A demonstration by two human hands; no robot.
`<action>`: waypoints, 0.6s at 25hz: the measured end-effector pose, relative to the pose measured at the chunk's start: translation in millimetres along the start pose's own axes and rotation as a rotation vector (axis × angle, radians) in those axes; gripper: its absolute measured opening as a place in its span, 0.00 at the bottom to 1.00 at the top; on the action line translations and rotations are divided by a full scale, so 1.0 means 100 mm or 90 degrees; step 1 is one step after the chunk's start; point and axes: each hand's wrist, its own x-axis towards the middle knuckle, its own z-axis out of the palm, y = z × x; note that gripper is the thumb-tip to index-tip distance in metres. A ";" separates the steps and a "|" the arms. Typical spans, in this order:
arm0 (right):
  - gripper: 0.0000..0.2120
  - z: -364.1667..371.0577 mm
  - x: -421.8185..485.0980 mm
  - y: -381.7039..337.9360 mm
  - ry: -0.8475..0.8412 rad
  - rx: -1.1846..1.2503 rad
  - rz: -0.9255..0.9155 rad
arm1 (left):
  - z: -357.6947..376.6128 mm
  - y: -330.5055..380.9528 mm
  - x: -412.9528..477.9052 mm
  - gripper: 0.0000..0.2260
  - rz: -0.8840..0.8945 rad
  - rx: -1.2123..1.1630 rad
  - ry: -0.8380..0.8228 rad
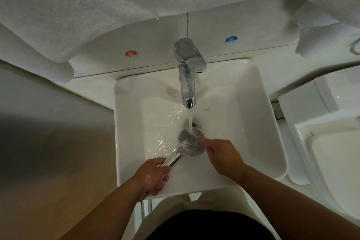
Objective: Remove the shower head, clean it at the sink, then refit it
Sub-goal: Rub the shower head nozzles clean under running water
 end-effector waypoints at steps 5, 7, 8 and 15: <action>0.19 0.02 -0.02 -0.03 0.014 0.015 -0.015 | -0.02 0.00 0.04 0.11 -0.004 0.009 0.000; 0.19 0.04 -0.03 -0.07 -0.003 -0.007 -0.021 | -0.02 0.02 0.04 0.12 -0.005 0.014 0.000; 0.19 0.03 -0.01 -0.07 0.006 0.005 -0.010 | -0.01 0.03 0.04 0.12 -0.005 0.017 0.001; 0.19 -0.03 -0.02 -0.09 0.018 0.008 -0.005 | 0.01 0.23 0.13 0.12 -0.009 0.021 0.022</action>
